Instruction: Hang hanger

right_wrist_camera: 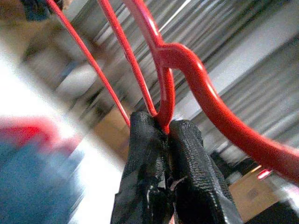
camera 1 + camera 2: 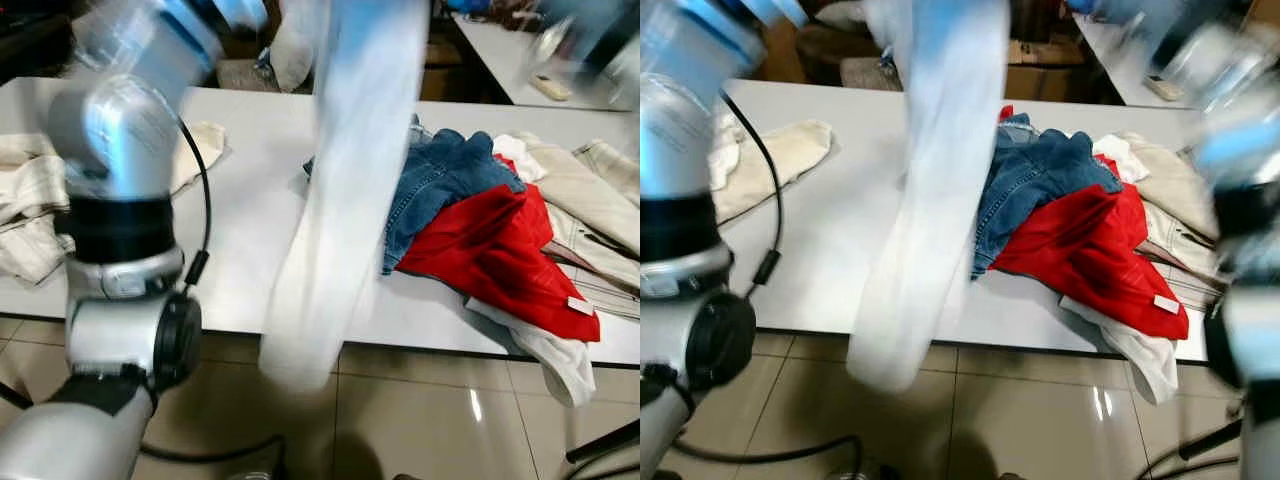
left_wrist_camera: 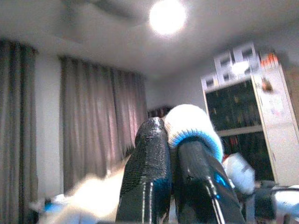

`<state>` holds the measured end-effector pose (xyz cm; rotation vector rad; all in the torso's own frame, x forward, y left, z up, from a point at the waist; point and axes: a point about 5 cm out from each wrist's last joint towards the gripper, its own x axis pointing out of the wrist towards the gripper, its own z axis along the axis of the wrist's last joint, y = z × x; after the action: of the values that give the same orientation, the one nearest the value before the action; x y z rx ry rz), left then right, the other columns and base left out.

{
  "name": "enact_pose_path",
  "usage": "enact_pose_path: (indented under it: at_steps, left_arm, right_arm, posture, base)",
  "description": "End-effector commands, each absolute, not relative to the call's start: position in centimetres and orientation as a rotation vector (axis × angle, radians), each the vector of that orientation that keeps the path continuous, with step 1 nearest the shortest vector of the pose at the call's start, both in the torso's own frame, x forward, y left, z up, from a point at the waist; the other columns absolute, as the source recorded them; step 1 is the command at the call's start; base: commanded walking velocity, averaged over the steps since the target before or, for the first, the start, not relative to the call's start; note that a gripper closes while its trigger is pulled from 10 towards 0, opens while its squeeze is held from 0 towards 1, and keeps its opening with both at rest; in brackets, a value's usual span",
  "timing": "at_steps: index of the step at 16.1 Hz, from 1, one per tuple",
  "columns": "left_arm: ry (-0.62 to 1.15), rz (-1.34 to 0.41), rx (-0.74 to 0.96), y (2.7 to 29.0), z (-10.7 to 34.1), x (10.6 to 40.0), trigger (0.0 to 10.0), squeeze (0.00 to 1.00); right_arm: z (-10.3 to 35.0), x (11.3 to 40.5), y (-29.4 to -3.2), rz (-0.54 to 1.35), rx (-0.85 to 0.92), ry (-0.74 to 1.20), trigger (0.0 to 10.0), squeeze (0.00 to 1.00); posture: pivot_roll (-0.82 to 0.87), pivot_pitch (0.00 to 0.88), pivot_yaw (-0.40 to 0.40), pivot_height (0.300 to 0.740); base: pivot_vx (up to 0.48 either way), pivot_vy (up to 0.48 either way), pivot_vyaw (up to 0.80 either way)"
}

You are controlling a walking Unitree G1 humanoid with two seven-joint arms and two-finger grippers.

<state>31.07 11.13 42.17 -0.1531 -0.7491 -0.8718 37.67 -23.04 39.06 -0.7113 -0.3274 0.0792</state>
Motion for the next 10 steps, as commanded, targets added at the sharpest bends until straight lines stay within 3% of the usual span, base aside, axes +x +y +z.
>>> enact_pose_path:
  at_steps: [1,3,6,9,10]
  left_arm:
    - [-0.756,-0.84,-0.169,11.6,42.4,31.2,10.0,0.0]
    - [-0.642,-0.773,-0.139,11.2,39.5,32.7,10.0,0.0]
    - [-0.453,-0.73,-0.063,9.1,32.9,34.1,10.0,0.0]
    - [-0.132,-0.609,0.125,7.8,23.2,35.2,10.0,0.0]
    - [-0.125,-0.588,0.122,8.0,23.0,35.4,10.0,0.0]
  right_arm:
    - [40.1,37.4,-22.8,0.147,-0.689,-0.399,10.0,0.0]
    - [35.0,38.4,-21.4,0.323,-0.789,-0.283,10.0,0.0]
    - [29.2,38.3,-21.7,0.359,-0.739,-0.189,10.0,0.0]
    - [22.2,35.7,-23.9,0.465,-0.788,0.072,10.0,0.0]
    - [21.7,35.1,-23.9,0.504,-0.796,0.089,10.0,0.0]
  posture:
    - [-0.05,0.0,0.003,0.74]
    - [-0.05,0.0,0.006,0.74]
    - [-0.05,0.0,0.016,0.74]
    - [-0.06,0.0,0.041,0.74]
    - [-0.07,0.0,0.045,0.74]
  base:
    - [0.0,0.0,0.0]
    - [0.0,0.0,0.0]
    - [0.0,0.0,0.0]
    - [0.0,0.0,0.0]
    - [0.0,0.0,0.0]
